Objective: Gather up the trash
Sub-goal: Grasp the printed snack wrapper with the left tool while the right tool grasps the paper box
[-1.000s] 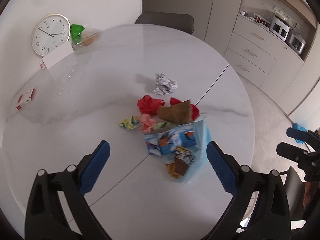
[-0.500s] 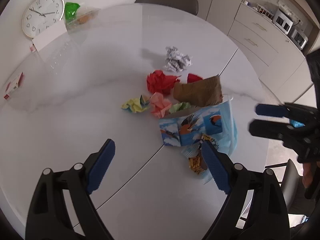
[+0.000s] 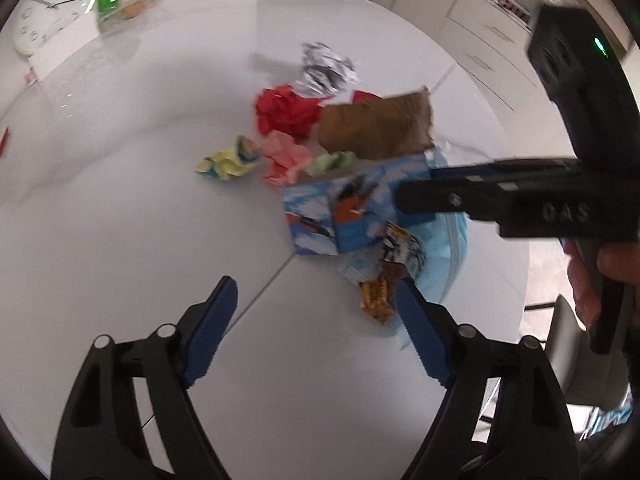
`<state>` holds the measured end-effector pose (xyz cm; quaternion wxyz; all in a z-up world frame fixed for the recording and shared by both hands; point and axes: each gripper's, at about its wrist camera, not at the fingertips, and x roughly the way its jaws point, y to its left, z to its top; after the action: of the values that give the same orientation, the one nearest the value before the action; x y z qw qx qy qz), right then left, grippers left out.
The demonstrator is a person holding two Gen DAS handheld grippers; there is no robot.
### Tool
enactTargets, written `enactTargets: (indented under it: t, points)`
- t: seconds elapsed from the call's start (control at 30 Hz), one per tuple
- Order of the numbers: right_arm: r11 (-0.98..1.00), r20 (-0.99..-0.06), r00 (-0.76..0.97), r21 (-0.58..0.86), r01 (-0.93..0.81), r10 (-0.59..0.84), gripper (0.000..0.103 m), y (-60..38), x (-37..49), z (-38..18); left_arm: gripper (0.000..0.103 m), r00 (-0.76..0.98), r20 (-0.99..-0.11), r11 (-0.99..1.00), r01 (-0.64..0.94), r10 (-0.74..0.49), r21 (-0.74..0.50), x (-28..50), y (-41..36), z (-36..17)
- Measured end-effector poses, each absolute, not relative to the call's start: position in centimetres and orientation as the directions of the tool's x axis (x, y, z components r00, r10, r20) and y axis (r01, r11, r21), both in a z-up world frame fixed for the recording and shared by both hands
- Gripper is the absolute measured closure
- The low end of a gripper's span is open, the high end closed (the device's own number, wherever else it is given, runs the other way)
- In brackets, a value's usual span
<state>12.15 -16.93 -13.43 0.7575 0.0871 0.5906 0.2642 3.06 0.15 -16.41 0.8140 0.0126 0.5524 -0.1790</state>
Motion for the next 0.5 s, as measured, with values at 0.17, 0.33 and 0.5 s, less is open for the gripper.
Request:
enactTargets:
  t: [0.17,0.33,0.5]
  points:
    - [0.845,-0.857,0.143,0.437,-0.308,0.496,0.071,-16.5,12.6,-13.9,0.036,0.296,-0.901,0.912,0.354,-0.318,-0.206,3.2,-1.2,-17.1]
    - [0.829,-0.843,0.140,0.457,-0.322,0.519,0.093,-16.3,12.7,-13.5,0.046,0.283,-0.896,0.889,0.405,-0.343,-0.213,3.1,-2.3,-17.3]
    - [0.812,-0.827,0.152,0.469,-0.347,0.542,0.099,-15.4,12.6,-12.6,0.063,0.257,-0.892,0.881,0.401,-0.371,-0.252,3.1,-2.5,-18.0]
